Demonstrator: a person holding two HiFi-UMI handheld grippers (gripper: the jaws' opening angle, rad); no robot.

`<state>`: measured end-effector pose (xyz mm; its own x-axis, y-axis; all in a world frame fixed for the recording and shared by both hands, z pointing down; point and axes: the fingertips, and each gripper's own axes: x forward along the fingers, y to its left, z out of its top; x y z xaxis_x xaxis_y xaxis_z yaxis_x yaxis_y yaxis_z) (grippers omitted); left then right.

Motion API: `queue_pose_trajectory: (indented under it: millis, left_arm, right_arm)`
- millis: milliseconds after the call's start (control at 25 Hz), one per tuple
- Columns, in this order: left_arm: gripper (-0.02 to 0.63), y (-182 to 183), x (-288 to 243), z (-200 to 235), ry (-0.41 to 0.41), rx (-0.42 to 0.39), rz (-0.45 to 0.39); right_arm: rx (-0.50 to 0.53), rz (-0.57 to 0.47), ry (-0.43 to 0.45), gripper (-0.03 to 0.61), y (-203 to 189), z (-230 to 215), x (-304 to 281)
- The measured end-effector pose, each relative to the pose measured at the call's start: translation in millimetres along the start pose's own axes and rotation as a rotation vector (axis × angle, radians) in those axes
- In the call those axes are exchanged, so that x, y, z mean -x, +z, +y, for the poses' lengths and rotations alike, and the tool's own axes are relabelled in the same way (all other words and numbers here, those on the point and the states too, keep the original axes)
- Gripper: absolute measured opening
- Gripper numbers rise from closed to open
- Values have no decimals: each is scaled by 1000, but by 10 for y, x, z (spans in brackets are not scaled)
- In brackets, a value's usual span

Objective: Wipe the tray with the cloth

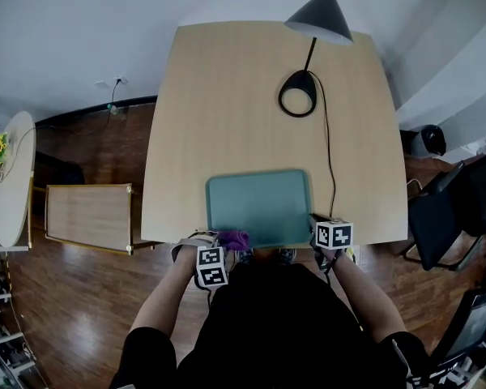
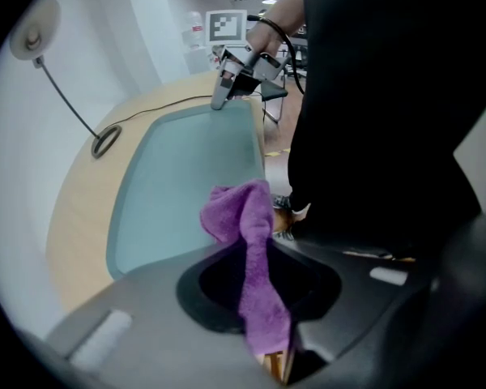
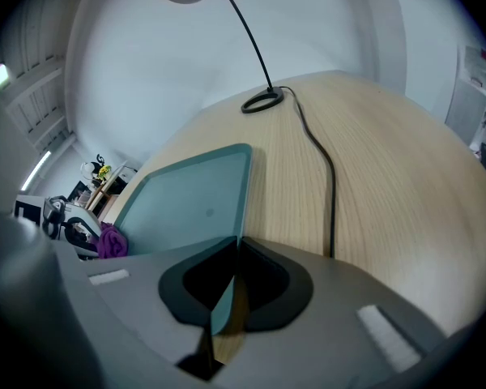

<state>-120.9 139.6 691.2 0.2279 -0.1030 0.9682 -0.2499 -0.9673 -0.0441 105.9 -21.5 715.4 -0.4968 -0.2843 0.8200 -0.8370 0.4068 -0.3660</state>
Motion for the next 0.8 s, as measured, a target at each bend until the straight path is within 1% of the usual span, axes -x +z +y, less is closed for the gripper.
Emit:
queue_pose_trajectory:
  millis: [120,200,240,280,320,400,480,560,600,680,720,800]
  left_arm:
    - [95,1,-28,3,-2,-6,-9]
    - [95,-69,-32,13,-3,4,-18]
    - [95,-135,-19,41,4,29,-22]
    - [95,-195,2,96,18,79,-31]
    - [95,-233,30,171,38,158,-49]
    - [95,-255,110,347,74,383,-117]
    - [95,-238,245,504,88,620,-206]
    - [95,-195,421,603,75,803,-296]
    - [95,-203,494,649,73,871,-335]
    - [95,-330,597,760,104,963,-382]
    - [95,-441,641,815,135,996,-385]
    - [95,-720,741,907,215,1073,-358]
  right_arm:
    - [-2,0,-8,21,-14,-10,4]
    - [-13,1,-15,21,-49,17,-44]
    - [-12,-4,-15,21,-29,66,-90]
    - [-3,-21,-8,21,48,138,-128]
    - [11,-43,3,21,158,216,-143]
    - [25,-53,14,21,257,276,-128]
    - [16,-17,-1,21,140,202,-106]
    - [8,-8,-9,21,78,163,-63]
    - [5,-5,-15,21,55,139,-52]
    - [-2,2,-21,21,14,96,-47]
    - [-7,1,-19,21,4,92,-46]
    - [-9,-1,-14,21,-16,99,-39]
